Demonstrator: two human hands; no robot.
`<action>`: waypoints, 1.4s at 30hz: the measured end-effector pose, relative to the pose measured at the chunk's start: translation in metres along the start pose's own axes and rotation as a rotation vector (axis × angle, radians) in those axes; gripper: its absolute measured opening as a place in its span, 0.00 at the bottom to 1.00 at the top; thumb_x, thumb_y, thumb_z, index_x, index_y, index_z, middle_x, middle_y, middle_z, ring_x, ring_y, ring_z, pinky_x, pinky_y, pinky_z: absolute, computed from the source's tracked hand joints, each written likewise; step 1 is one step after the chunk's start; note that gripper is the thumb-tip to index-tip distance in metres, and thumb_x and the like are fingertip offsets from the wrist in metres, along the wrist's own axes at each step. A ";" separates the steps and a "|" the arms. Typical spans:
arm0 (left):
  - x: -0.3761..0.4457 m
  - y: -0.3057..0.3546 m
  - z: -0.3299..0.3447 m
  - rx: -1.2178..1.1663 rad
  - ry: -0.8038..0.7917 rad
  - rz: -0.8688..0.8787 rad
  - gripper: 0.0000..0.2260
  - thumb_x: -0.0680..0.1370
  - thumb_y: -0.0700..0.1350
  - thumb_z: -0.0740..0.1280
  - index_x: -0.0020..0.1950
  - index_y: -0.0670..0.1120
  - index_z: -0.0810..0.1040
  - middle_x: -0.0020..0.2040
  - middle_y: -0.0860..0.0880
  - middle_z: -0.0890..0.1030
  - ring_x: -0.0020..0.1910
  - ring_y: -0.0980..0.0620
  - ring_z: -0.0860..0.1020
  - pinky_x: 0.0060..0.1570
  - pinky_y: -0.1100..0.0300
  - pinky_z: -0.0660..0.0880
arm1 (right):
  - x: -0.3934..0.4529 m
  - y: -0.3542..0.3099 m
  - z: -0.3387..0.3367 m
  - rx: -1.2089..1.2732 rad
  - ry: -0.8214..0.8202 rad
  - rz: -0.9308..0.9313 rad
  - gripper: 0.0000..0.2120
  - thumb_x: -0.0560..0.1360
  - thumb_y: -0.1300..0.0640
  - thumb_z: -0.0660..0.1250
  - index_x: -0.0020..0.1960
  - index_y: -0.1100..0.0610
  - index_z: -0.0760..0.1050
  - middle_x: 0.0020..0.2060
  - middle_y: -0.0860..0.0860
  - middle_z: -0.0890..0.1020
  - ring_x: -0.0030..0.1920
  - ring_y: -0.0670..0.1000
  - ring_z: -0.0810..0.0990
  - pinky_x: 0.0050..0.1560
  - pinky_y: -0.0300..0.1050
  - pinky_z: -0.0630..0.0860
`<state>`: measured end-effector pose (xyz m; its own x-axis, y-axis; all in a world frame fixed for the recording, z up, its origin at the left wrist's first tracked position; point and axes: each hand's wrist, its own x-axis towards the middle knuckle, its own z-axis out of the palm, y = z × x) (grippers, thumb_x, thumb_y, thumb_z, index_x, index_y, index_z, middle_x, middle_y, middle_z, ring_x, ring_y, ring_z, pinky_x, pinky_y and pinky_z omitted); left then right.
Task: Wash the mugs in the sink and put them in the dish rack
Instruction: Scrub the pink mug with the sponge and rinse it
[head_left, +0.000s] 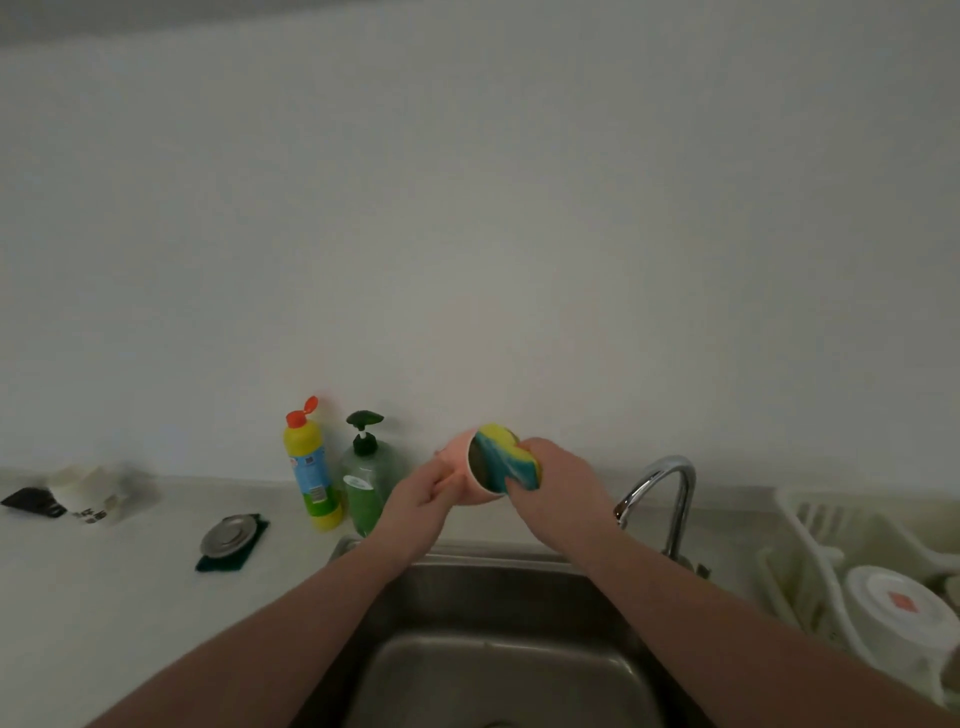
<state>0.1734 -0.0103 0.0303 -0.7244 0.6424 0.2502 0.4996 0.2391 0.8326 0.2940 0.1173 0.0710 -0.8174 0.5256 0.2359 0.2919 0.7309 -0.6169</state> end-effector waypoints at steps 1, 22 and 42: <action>0.001 -0.001 -0.001 0.007 0.002 0.003 0.08 0.81 0.43 0.62 0.54 0.41 0.78 0.48 0.41 0.80 0.49 0.45 0.78 0.52 0.52 0.74 | -0.001 -0.001 0.002 -0.031 -0.041 -0.043 0.17 0.77 0.54 0.62 0.65 0.51 0.69 0.55 0.51 0.79 0.55 0.54 0.77 0.51 0.42 0.71; 0.020 -0.016 -0.011 0.403 -0.142 0.462 0.20 0.78 0.58 0.51 0.42 0.43 0.71 0.37 0.58 0.67 0.40 0.64 0.66 0.43 0.72 0.63 | 0.014 0.012 0.013 -0.485 -0.439 -0.363 0.37 0.73 0.69 0.66 0.77 0.53 0.54 0.75 0.52 0.61 0.73 0.54 0.63 0.71 0.48 0.64; 0.019 -0.021 -0.008 0.448 -0.024 0.631 0.13 0.81 0.47 0.56 0.40 0.43 0.71 0.39 0.54 0.68 0.40 0.59 0.63 0.47 0.73 0.62 | 0.001 0.003 0.040 0.226 -0.123 -0.037 0.18 0.76 0.66 0.60 0.65 0.55 0.69 0.55 0.52 0.76 0.51 0.48 0.74 0.46 0.33 0.70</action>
<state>0.1457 -0.0094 0.0219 -0.2309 0.7695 0.5955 0.9625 0.0910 0.2555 0.2745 0.1025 0.0387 -0.8835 0.4337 0.1769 0.1538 0.6254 -0.7650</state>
